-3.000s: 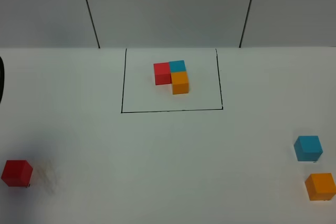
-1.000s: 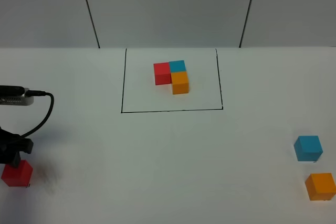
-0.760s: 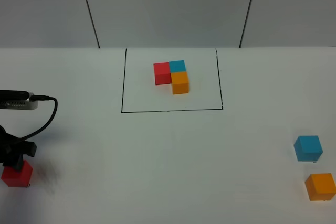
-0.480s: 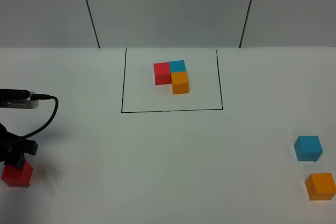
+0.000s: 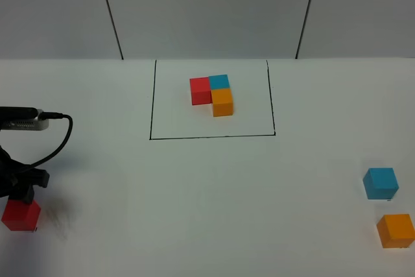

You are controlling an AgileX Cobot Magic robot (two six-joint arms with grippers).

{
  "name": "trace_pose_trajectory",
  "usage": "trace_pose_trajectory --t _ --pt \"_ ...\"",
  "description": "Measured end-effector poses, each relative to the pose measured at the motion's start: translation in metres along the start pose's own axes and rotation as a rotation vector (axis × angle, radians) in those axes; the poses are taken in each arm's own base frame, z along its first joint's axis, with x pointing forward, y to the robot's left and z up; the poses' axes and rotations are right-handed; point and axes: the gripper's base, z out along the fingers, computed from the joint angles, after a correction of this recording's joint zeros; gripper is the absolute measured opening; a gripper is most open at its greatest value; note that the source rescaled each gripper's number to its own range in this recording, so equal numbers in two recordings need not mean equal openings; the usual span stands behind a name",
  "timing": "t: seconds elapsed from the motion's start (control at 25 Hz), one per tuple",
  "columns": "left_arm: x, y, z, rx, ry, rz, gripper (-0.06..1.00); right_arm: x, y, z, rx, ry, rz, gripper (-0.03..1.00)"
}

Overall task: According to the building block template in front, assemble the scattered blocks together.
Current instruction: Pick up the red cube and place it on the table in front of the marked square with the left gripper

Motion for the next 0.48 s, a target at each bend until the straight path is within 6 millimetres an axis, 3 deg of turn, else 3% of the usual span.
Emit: trace_pose_trajectory --t 0.48 --pt "0.0017 -0.0004 0.0 0.004 0.019 -0.005 0.94 0.0 0.0 0.0 0.0 0.0 0.0 0.34"
